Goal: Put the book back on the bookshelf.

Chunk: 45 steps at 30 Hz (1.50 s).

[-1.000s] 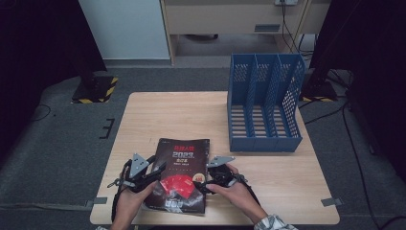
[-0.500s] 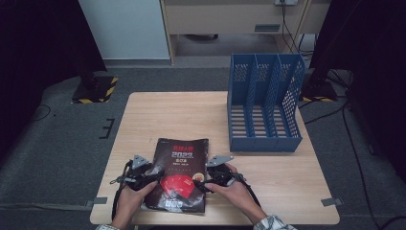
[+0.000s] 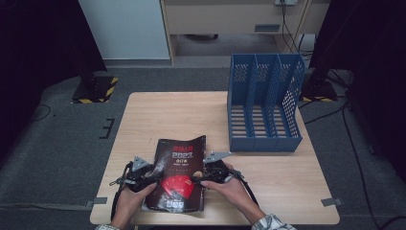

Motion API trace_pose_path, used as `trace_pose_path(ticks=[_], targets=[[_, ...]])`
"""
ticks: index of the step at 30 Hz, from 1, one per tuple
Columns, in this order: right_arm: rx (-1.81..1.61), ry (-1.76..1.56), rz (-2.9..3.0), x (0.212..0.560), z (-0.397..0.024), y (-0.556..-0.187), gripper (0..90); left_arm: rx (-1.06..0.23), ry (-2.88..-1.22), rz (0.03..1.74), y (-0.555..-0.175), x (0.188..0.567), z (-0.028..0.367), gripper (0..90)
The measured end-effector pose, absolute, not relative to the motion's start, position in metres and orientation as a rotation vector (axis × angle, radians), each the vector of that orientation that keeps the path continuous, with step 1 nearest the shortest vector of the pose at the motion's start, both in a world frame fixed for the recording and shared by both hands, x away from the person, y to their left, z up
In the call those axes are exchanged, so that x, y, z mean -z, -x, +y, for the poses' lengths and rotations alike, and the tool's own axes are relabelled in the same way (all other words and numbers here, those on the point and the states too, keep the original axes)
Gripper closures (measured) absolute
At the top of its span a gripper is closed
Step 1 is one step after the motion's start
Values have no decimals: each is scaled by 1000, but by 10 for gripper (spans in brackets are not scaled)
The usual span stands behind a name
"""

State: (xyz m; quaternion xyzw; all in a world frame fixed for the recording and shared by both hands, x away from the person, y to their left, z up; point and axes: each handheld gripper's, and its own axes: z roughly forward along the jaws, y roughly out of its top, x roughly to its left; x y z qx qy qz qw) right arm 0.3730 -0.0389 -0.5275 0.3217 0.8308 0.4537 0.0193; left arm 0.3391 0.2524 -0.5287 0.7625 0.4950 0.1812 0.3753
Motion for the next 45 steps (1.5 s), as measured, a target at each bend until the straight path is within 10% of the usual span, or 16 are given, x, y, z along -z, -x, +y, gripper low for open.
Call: trace_pose_path(ticks=[45], targets=[[-1287, -1084, 2588, 488, -40, -405, 373, -510, -2033, 1111, -340, 533, 210, 401]])
